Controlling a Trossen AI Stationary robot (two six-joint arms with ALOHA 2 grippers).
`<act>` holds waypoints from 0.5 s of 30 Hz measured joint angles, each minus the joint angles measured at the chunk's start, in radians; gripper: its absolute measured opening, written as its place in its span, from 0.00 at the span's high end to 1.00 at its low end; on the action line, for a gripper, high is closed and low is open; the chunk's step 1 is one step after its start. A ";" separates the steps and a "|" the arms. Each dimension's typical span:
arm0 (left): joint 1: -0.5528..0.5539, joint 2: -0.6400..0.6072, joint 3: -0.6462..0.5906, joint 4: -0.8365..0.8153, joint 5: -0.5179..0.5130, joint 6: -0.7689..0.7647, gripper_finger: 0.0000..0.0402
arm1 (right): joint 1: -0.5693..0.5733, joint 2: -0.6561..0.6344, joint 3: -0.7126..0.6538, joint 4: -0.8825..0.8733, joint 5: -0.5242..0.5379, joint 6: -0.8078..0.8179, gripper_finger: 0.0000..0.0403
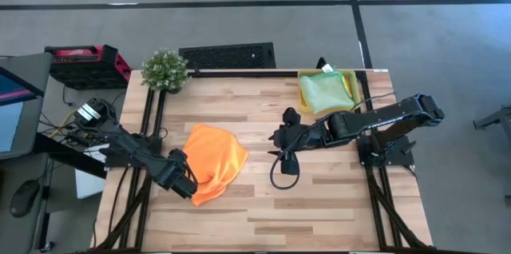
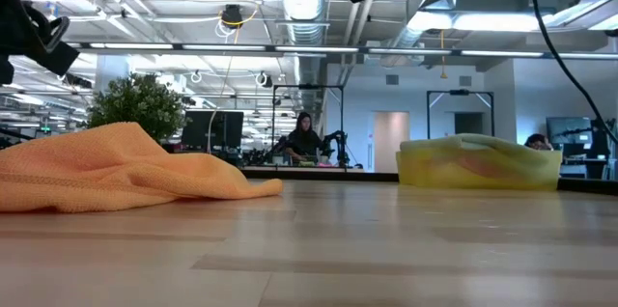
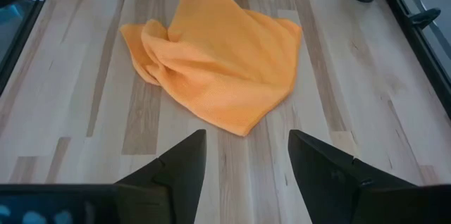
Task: Fold microfiber towels
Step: Fold the orange towel
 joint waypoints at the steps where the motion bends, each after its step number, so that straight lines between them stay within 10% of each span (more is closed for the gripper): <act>1: 0.000 0.000 -0.001 0.001 0.000 0.000 0.69 | 0.000 0.000 0.000 0.000 0.000 0.000 0.44; 15: -0.001 -0.001 -0.156 0.211 0.068 0.018 0.69 | 0.000 0.000 0.000 0.000 0.000 0.000 0.44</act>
